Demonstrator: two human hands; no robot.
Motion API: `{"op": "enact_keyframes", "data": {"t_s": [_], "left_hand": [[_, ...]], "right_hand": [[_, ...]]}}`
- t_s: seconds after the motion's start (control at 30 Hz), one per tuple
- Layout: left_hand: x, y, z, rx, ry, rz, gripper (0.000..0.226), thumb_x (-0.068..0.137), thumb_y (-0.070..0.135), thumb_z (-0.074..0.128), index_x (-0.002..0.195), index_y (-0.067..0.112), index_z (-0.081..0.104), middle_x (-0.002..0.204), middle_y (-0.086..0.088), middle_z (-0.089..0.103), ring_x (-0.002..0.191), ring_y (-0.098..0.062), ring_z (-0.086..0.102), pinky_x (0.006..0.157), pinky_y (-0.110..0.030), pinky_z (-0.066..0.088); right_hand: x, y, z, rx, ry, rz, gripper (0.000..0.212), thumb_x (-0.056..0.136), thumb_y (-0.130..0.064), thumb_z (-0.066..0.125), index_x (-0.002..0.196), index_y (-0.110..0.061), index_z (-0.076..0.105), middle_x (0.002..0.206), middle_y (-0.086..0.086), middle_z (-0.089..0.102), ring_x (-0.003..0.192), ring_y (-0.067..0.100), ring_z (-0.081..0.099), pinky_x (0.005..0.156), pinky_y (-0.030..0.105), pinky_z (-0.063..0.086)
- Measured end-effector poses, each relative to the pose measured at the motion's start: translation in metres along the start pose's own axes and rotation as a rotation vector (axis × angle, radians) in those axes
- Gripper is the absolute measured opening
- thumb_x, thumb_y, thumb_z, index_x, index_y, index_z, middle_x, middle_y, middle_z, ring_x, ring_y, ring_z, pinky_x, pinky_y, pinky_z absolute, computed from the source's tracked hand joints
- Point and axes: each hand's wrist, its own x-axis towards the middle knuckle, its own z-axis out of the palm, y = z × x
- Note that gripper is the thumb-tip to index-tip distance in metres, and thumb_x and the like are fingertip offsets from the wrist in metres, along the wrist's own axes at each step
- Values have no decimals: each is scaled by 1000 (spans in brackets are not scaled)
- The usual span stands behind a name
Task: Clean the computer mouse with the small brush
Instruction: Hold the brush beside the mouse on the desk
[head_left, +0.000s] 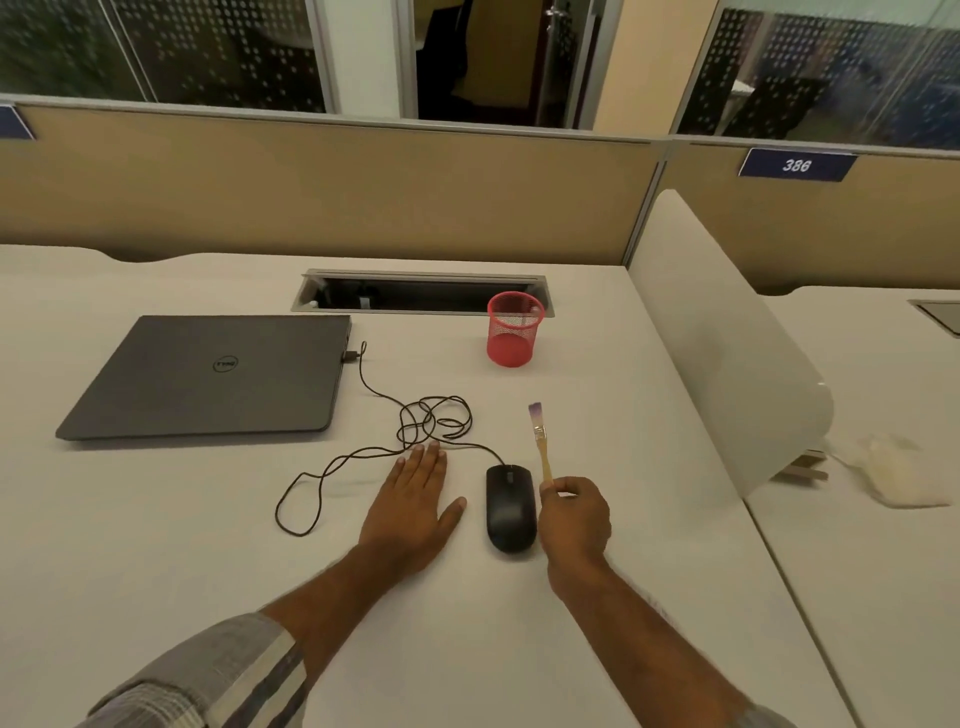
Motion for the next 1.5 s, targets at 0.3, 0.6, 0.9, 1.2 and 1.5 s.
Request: {"op": "enact_keyframes", "data": {"t_s": [0.3,0.6,0.9,1.2,1.5], "left_hand": [[1,-2,1,6,36,30,78,102,59,22,163,17,-5,173,1,-8,159,-13,-11,127,-30,-8],[2,-1,1,-12,62,21,73,105,55,20,162,20,-8,172,5,-10,157,-9,-14,128,-29,-9],[1,0,0,-11,80,16,70,105,50,18,160,21,-13,171,7,-15,156,-7,-19,121,-22,-20],[-1,2,-4,-10,51,4,68,104,52,13,159,23,-16,169,9,-21,154,-5,-24,122,-25,-18],[-1,4,-7,-5,39,-12,70,100,55,6,158,24,-16,169,9,-18,153,-5,-26,122,-23,-21]], "right_hand": [[33,-26,-25,416,-231,154,12,97,-11,60,108,-11,66,80,7,55,62,17,42,52,28,41],[75,-78,-18,411,-314,44,20,94,-9,60,113,-14,66,87,7,66,76,18,57,63,31,43],[136,-146,24,78,-235,-346,9,90,-3,65,98,-2,68,96,18,73,81,27,69,68,25,55],[191,-186,71,-133,-108,-493,17,83,-11,72,97,-4,78,95,16,75,85,25,64,77,34,55],[204,-179,104,-476,2,-323,36,79,-38,77,108,-16,74,116,9,62,117,30,48,91,45,46]]}}
